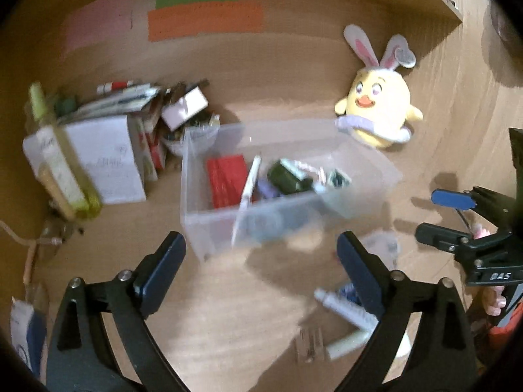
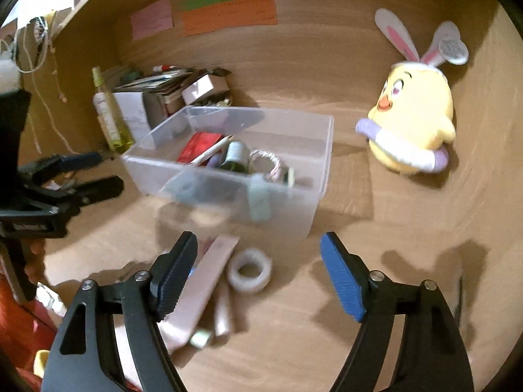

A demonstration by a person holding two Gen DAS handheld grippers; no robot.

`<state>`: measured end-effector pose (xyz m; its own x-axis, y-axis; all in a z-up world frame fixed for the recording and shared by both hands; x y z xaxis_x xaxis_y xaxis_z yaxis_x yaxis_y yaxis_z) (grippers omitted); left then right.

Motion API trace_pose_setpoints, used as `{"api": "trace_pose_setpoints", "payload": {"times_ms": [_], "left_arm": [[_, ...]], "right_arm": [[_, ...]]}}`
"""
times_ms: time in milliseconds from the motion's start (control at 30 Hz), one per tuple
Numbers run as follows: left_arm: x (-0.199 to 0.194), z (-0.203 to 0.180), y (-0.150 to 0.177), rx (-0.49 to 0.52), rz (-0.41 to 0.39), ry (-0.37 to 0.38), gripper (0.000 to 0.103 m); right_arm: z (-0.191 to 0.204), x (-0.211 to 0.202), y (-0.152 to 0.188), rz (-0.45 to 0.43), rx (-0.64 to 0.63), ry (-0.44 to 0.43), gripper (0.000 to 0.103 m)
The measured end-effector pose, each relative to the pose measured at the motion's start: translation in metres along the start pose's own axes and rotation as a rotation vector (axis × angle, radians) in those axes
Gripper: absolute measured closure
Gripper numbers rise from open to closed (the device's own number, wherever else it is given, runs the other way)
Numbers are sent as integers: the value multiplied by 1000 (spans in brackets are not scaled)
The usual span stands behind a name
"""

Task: Organize objects
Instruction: 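Reach the left tool to the beige eraser while the right tool reaches the pink tube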

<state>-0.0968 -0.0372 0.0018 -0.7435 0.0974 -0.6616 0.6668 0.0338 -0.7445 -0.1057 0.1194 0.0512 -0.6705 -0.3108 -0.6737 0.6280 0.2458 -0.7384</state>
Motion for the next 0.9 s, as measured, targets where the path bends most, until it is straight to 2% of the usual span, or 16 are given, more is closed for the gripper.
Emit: {"api": "trace_pose_setpoints", "payload": {"times_ms": [267,433,533,567,633,667,767,833,900], "left_arm": [[5,-4,53,3,91,-10,8],[18,-6,71,0,158,11,8],[26,-8,77,-4,190,28,9],[28,-8,79,-6,197,31,10],[30,-7,80,-13,205,43,23],[30,-6,81,-13,207,46,23],[28,-4,82,-11,196,45,28],[25,-3,83,-14,189,35,37],[24,-1,84,-19,187,30,40]], "right_arm": [[33,-4,43,39,19,-60,26],[60,8,65,100,-32,-77,24],[67,15,73,121,-55,-51,24],[67,15,75,120,-58,-35,24],[63,14,76,115,-54,-16,26],[60,13,77,113,-50,-10,26],[50,8,79,105,-43,13,41],[43,7,80,114,-36,21,57],[35,8,82,121,-32,30,65]]}}
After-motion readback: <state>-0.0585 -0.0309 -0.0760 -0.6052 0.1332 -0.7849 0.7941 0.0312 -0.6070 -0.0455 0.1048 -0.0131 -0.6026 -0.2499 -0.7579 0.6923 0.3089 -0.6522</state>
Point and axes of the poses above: each gripper's, at about its wrist camera, not at the fingertips, and x roughly the way its jaws point, z to its left, y to its underside, the point moved 2 cm from there along x, roughly the way its jaws point, and after that the axes turned 4 degrees about -x, right-handed, at the moved point
